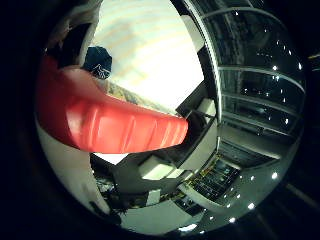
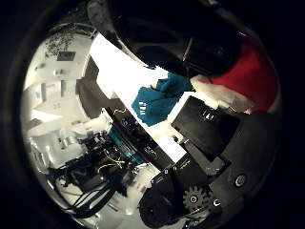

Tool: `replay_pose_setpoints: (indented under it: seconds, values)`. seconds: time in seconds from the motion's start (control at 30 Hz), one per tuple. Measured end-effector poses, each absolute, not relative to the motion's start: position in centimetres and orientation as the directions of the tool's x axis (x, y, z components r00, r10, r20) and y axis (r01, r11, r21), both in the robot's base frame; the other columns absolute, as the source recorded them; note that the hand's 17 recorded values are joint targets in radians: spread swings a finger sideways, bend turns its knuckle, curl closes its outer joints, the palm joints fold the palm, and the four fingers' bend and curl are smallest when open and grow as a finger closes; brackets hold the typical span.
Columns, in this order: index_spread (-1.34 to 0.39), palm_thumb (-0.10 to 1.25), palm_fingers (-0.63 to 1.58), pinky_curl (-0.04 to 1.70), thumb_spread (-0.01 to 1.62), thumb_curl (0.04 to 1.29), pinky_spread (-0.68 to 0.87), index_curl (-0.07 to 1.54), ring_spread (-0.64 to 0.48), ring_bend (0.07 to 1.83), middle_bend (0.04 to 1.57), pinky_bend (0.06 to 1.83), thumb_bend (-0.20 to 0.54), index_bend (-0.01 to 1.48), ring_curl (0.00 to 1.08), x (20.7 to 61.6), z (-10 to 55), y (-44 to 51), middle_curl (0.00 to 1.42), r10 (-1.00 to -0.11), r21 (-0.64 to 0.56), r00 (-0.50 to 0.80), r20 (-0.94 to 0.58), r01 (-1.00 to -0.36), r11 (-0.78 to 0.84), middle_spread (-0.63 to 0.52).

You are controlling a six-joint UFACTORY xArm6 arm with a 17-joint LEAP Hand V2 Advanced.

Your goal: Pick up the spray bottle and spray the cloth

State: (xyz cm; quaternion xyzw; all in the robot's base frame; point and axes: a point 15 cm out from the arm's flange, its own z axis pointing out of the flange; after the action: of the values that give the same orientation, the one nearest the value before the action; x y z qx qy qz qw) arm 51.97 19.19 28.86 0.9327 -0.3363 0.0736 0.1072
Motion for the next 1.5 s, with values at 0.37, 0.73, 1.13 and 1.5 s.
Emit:
replay_pose_setpoints:
  seconds: [0.37,0.73,1.13,1.5]
  values:
    - [-0.24,1.03,1.18,1.24,0.55,0.98,-0.20,0.76,-0.16,1.50,1.37,1.05,-0.019,1.14,0.59,51.6,26.1,19.6,0.66,-0.626,0.195,0.748,0.220,-0.662,-0.724,-0.11]
    - [-0.24,1.03,1.18,1.24,0.55,0.98,-0.20,0.76,-0.16,1.50,1.37,1.05,-0.019,1.14,0.59,51.5,25.1,19.9,0.66,-0.627,0.205,0.748,0.218,-0.664,-0.719,-0.11]
    - [-0.24,1.03,1.18,1.24,0.55,0.98,-0.20,0.76,-0.16,1.50,1.37,1.05,-0.019,1.14,0.59,50.7,27.3,22.1,0.66,-0.617,0.168,0.758,0.212,-0.650,-0.741,-0.11]
    - [-0.24,1.03,1.18,1.24,0.55,0.98,-0.21,0.76,-0.16,1.50,1.37,1.05,-0.019,1.14,0.59,48.0,32.5,27.7,0.66,-0.692,-0.021,0.722,-0.004,-0.692,-0.722,-0.11]
